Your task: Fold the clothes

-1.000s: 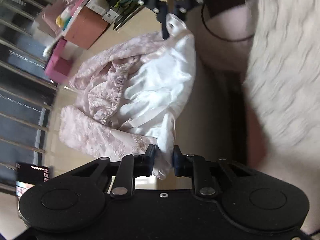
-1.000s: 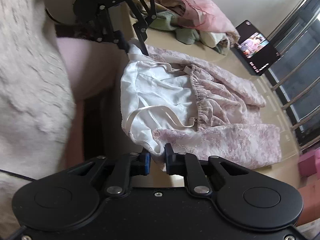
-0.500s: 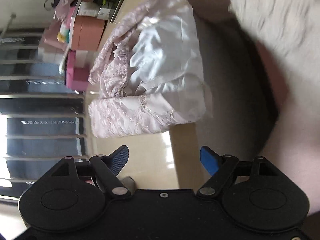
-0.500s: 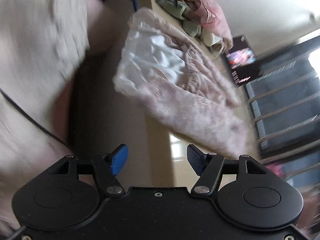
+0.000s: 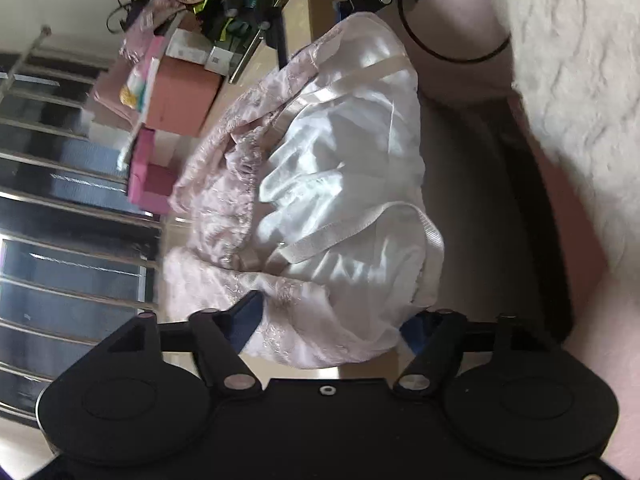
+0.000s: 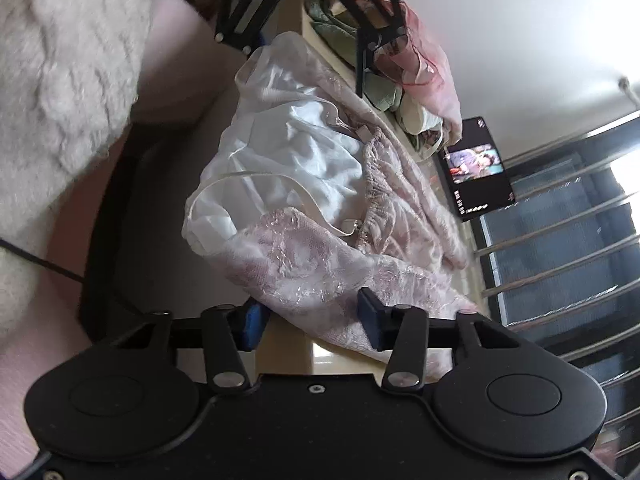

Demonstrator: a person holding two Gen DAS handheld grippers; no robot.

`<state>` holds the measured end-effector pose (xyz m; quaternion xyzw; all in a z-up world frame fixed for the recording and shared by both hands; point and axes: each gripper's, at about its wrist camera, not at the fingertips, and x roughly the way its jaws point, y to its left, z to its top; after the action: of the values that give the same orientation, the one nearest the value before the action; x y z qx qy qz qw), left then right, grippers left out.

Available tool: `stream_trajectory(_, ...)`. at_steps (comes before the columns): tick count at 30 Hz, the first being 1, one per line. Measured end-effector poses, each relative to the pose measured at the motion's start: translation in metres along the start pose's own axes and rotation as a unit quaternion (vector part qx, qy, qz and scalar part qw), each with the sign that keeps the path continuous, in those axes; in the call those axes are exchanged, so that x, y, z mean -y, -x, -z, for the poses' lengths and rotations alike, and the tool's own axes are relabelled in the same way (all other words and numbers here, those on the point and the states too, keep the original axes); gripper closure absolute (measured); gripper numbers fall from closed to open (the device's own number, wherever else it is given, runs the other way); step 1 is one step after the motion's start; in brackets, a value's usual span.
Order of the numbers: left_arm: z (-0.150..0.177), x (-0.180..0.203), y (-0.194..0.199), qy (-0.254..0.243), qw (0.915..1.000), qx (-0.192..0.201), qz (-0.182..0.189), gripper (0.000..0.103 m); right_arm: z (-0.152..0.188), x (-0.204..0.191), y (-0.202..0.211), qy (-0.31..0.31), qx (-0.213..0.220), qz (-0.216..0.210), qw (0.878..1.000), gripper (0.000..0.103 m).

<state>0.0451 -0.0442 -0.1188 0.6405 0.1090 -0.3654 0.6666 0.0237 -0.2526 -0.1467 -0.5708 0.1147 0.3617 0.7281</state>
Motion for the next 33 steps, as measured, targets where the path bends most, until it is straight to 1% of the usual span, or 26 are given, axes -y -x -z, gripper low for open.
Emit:
stream_trajectory(1, -0.001, -0.002, 0.001, 0.010, 0.9999, -0.001, 0.014, 0.053, -0.001, 0.001, 0.001, -0.008, 0.002, -0.004, 1.000, 0.068)
stream_trajectory(2, -0.001, -0.005, 0.003, 0.017, 0.9997, -0.001, 0.018, 0.055, -0.002, 0.004, 0.002, -0.017, 0.004, -0.011, 1.000, 0.072)
stream_trajectory(4, -0.002, -0.009, 0.007, 0.023, 0.9994, -0.002, 0.025, 0.066, -0.003, 0.007, 0.006, -0.033, 0.005, -0.021, 0.999, 0.081)
stream_trajectory(5, -0.004, -0.014, 0.009, 0.033, 0.9990, -0.002, 0.031, 0.070, -0.003, 0.009, 0.008, -0.041, 0.006, -0.025, 0.999, 0.083)
stream_trajectory(6, -0.006, -0.019, 0.013, 0.049, 0.9980, -0.002, 0.040, 0.079, -0.004, 0.012, 0.009, -0.049, 0.006, -0.031, 0.998, 0.089)
stream_trajectory(7, -0.008, -0.025, 0.017, 0.065, 0.9966, 0.001, 0.051, 0.083, -0.005, 0.017, 0.011, -0.060, 0.008, -0.037, 0.997, 0.098)
stream_trajectory(9, -0.011, -0.035, 0.027, 0.098, 0.9924, 0.012, 0.073, 0.083, -0.006, 0.027, 0.018, -0.087, 0.012, -0.056, 0.995, 0.100)
stream_trajectory(10, -0.013, -0.038, 0.031, 0.108, 0.9912, 0.015, 0.075, 0.080, -0.006, 0.032, 0.024, -0.105, 0.016, -0.068, 0.992, 0.100)
stream_trajectory(12, -0.013, -0.035, 0.035, 0.102, 0.9934, 0.016, 0.051, 0.078, -0.004, 0.038, 0.032, -0.126, 0.022, -0.075, 0.989, 0.100)
stream_trajectory(13, -0.013, -0.030, 0.035, 0.085, 0.9958, 0.013, 0.032, 0.069, -0.002, 0.038, 0.034, -0.126, 0.022, -0.070, 0.989, 0.099)
stream_trajectory(14, -0.011, -0.022, 0.034, 0.061, 0.9980, 0.007, 0.010, 0.064, 0.000, 0.037, 0.035, -0.125, 0.021, -0.064, 0.990, 0.097)
stream_trajectory(15, -0.008, -0.015, 0.033, 0.038, 0.9992, 0.002, -0.011, 0.054, 0.002, 0.033, 0.035, -0.116, 0.021, -0.053, 0.992, 0.089)
stream_trajectory(16, -0.006, -0.010, 0.031, 0.021, 0.9996, -0.004, -0.020, 0.048, 0.003, 0.028, 0.036, -0.105, 0.022, -0.040, 0.993, 0.075)
stream_trajectory(17, -0.004, -0.005, 0.028, 0.003, 0.9995, -0.010, -0.028, 0.048, 0.004, 0.024, 0.035, -0.092, 0.020, -0.032, 0.995, 0.067)
stream_trajectory(18, -0.001, 0.000, 0.026, -0.014, 0.9992, -0.017, -0.035, 0.048, 0.005, 0.019, 0.034, -0.079, 0.017, -0.024, 0.996, 0.054)
stream_trajectory(19, 0.000, 0.004, 0.024, -0.026, 0.9987, -0.021, -0.040, 0.048, 0.006, 0.015, 0.032, -0.065, 0.015, -0.016, 0.998, 0.051)
stream_trajectory(21, 0.002, 0.007, 0.020, -0.041, 0.9976, -0.024, -0.050, 0.047, 0.007, 0.008, 0.029, -0.044, 0.011, -0.010, 0.999, 0.051)
stream_trajectory(24, 0.000, 0.001, 0.019, -0.031, 0.9984, -0.013, -0.047, 0.048, 0.006, 0.010, 0.025, -0.047, 0.010, -0.014, 0.999, 0.054)
stream_trajectory(26, -0.002, -0.002, 0.017, -0.025, 0.9990, -0.006, -0.037, 0.049, 0.004, 0.015, 0.022, -0.057, 0.008, -0.019, 0.998, 0.059)
stream_trajectory(27, -0.003, -0.002, 0.018, -0.025, 0.9992, -0.002, -0.031, 0.054, 0.003, 0.017, 0.020, -0.061, 0.006, -0.023, 0.998, 0.068)
stream_trajectory(28, -0.005, -0.003, 0.017, -0.024, 0.9995, -0.001, -0.019, 0.065, 0.001, 0.020, 0.019, -0.064, 0.004, -0.027, 0.998, 0.077)
stream_trajectory(29, -0.007, -0.003, 0.018, -0.022, 0.9997, 0.001, -0.006, 0.070, 0.000, 0.023, 0.018, -0.071, 0.003, -0.034, 0.997, 0.080)
stream_trajectory(30, -0.007, -0.004, 0.019, -0.015, 0.9999, 0.003, 0.003, 0.078, -0.001, 0.027, 0.018, -0.081, 0.003, -0.042, 0.996, 0.086)
stream_trajectory(31, -0.008, -0.005, 0.020, -0.008, 0.9999, 0.006, 0.012, 0.083, -0.003, 0.031, 0.019, -0.093, 0.004, -0.051, 0.994, 0.091)
stream_trajectory(32, -0.008, -0.006, 0.021, 0.001, 0.9997, 0.008, 0.021, 0.084, -0.003, 0.035, 0.021, -0.105, 0.006, -0.061, 0.993, 0.093)
stream_trajectory(33, -0.007, -0.015, 0.022, 0.036, 0.9985, 0.005, 0.040, 0.084, -0.003, 0.039, 0.024, -0.116, 0.008, -0.071, 0.991, 0.094)
